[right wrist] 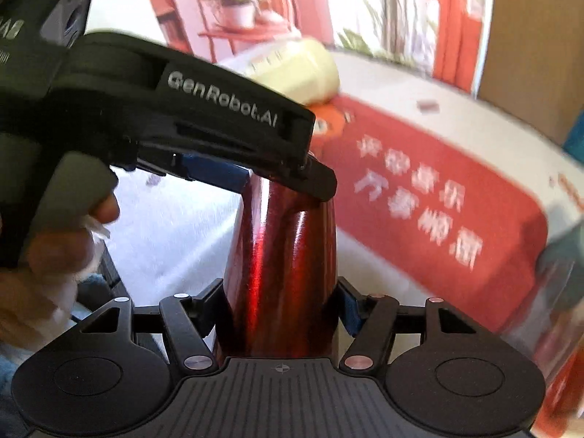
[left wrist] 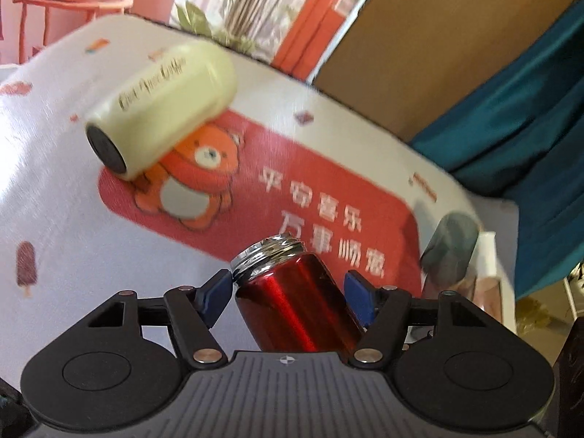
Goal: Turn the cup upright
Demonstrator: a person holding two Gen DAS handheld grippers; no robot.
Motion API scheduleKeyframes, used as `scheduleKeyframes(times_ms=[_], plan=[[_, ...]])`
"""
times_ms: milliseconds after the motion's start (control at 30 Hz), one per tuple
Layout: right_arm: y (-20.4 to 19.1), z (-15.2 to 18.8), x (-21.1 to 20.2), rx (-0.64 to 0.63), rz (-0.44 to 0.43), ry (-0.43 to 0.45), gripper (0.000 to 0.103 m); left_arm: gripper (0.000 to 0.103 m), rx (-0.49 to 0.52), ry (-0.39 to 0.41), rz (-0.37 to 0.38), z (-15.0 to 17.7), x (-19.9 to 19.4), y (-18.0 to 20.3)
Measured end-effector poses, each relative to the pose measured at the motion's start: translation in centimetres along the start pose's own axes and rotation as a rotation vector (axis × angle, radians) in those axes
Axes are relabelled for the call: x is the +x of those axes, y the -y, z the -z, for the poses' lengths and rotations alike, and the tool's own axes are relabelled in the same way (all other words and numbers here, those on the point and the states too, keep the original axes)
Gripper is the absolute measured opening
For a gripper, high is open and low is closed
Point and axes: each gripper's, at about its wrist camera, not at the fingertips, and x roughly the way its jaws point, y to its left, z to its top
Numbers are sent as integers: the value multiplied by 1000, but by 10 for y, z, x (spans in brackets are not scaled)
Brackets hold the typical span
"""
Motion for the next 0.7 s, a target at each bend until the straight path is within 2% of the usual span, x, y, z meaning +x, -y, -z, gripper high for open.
scheduleKeyframes(times_ms=[100,267,367,467,567,633,700], plan=[[-2,-5,-3,-46,-11,38,59,73,-10,28,-1,-6,-13,-1],[-6,-6,-1,-110,10,73,59,78,-36,63,39,-12,-22,-7],[-5,-4,-1,-90,-18,74,59,85,-128,33,88,-12,-12,-23],[-10,0,-3,-95,-46,73,59,86,-250,-35,153,-8,4,-46],[-14,3,2,-103,-50,58,59,87,-261,-89,168,0,17,-49],[-14,4,6,-105,-49,49,59,86,-238,-85,150,5,19,-47],[-12,5,7,-106,-32,48,59,74,-230,-63,158,6,16,-46]])
